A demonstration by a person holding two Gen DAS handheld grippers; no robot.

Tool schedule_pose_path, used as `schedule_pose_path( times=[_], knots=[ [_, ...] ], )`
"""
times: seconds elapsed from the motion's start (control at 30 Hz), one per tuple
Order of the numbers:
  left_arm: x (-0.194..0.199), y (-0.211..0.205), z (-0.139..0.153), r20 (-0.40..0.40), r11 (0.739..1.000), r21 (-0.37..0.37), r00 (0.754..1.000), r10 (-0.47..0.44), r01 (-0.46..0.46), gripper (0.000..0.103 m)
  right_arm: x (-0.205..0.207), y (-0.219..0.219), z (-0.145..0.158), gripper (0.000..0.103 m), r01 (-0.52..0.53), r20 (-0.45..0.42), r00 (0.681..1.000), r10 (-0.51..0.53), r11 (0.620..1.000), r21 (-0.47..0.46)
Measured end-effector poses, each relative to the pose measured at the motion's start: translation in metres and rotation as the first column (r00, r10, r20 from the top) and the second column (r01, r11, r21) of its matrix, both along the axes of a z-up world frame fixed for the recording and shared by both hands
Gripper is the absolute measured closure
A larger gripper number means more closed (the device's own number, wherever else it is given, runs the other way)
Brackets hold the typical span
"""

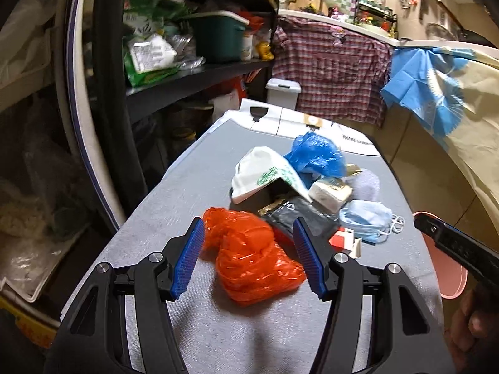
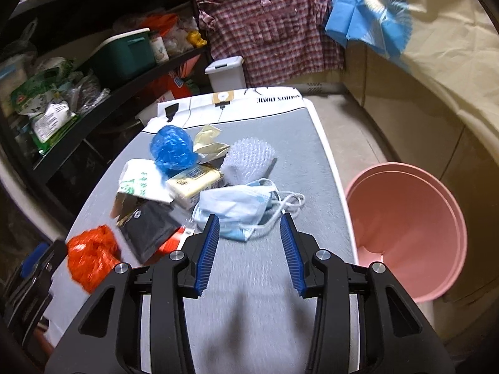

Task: Collect trash
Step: 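Grasp the orange bag with the left gripper while the right gripper grasps the blue mask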

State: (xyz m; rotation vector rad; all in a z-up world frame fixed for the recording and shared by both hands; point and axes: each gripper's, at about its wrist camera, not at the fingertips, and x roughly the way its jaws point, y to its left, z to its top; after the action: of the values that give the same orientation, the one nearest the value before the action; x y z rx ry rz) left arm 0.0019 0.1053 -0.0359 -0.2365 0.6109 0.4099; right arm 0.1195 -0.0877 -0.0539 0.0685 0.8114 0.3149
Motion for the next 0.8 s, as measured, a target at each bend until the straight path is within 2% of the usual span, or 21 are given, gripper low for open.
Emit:
schedule_pose_path(
  times=[0.2,0.3,0.37,0.5,0.53,0.6,0.7,0.77,0.8],
  knots=[
    [0.010,0.011,-0.015,-0.054,0.998,-0.056,0.999,0.003,-0.006,0.045,0.045,0.013,-0.022,0.060,0.000,-0.028,1.000,-0.001,1.000,-0.014],
    [0.014,0.014,-0.021,-0.077,0.997,-0.076,0.997,0.001,-0.007,0.045,0.063,0.021,-0.033,0.057,-0.039,-0.048,0.998,0.038,0.999,-0.031],
    [0.016,0.016,-0.025,-0.089,0.996,-0.094,0.996,-0.002,-0.007,0.045,0.071,0.028,-0.040,0.050,-0.084,-0.062,0.995,0.080,0.995,-0.052],
    [0.018,0.017,-0.027,-0.097,0.995,-0.101,0.995,-0.006,-0.004,0.046,0.078,0.032,-0.054,0.050,-0.130,-0.094,0.988,0.123,0.988,-0.080],
    [0.019,0.017,-0.028,-0.100,0.994,-0.106,0.995,-0.009,-0.002,0.051,0.078,0.032,-0.055,0.050,-0.137,-0.101,0.986,0.129,0.987,-0.079],
    [0.021,0.017,-0.028,-0.103,0.994,-0.110,0.995,-0.015,0.004,0.059,0.076,0.032,-0.056,0.054,-0.147,-0.101,0.985,0.138,0.985,-0.092],
    [0.022,0.014,-0.028,-0.107,0.995,-0.102,0.994,-0.024,0.013,0.063,0.069,0.034,-0.054,0.073,-0.185,-0.095,0.980,0.175,0.976,-0.113],
    [0.023,0.014,-0.027,-0.108,0.995,-0.100,0.994,-0.027,0.016,0.066,0.067,0.035,-0.052,0.091,-0.204,-0.095,0.977,0.193,0.972,-0.120],
    [0.023,0.014,-0.026,-0.108,0.995,-0.095,0.994,-0.027,0.017,0.067,0.064,0.034,-0.051,0.093,-0.214,-0.097,0.974,0.203,0.969,-0.122]
  ],
)
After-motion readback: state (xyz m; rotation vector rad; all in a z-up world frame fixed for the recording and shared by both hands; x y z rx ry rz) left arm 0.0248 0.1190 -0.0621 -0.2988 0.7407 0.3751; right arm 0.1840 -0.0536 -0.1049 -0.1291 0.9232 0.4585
